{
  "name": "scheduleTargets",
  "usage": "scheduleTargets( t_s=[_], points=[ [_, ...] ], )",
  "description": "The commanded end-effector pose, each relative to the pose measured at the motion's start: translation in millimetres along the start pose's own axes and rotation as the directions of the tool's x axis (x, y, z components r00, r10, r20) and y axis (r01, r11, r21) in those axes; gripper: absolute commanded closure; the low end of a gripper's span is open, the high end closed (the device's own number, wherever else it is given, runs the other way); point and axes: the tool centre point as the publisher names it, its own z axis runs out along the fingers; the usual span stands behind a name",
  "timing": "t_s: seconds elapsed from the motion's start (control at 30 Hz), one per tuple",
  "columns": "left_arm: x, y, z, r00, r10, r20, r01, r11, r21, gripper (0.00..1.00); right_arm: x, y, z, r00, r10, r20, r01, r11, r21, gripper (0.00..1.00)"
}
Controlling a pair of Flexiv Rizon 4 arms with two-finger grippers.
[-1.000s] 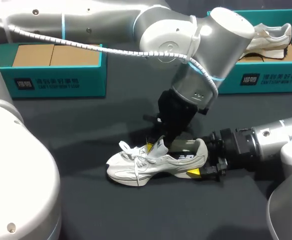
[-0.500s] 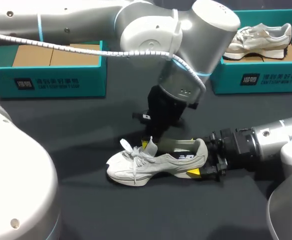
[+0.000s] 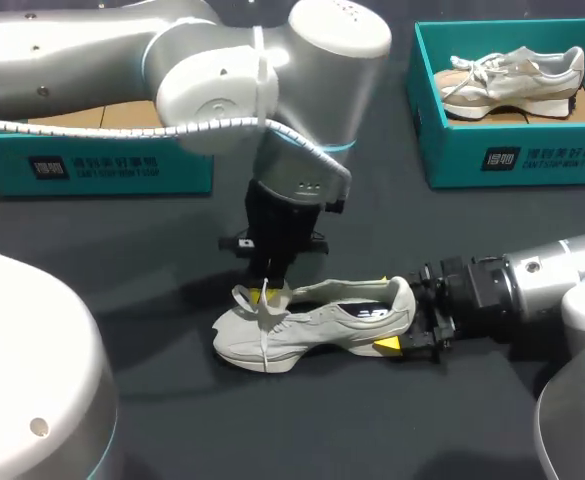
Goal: Take the shoe out of the shoebox, open the shoe tongue, remove and reinsert the insole, then place the shoe into the shoebox
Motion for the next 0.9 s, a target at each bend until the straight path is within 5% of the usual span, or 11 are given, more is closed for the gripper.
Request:
scheduleTargets(
  t_s=[0.03, 0.23, 0.37, 0.9],
  points=[
    [-10.7, 3.2, 7.2, 0.990, -0.122, -0.075, 0.123, 0.992, 0.007, 0.98, 2.0, -0.8, -1.4, 1.000, 0.000, 0.002, 0.000, 1.000, 0.006, 1.00],
    [-16.7, 2.5, 16.4, 0.991, -0.121, -0.051, 0.122, 0.992, 0.012, 0.94, 2.0, -0.8, -1.4, 1.000, 0.000, 0.002, 0.000, 1.000, 0.006, 1.00],
    [-20.1, -0.4, 25.5, 0.992, -0.122, -0.032, 0.123, 0.992, 0.010, 0.72, 2.0, -0.8, -1.4, 1.000, 0.000, 0.002, 0.000, 1.000, 0.006, 1.00],
    [-33.4, -6.0, 47.0, 0.992, -0.129, 0.006, 0.129, 0.992, 0.016, 0.50, 2.0, -0.8, -1.4, 1.000, 0.000, 0.002, 0.000, 1.000, 0.006, 1.00]
  ],
)
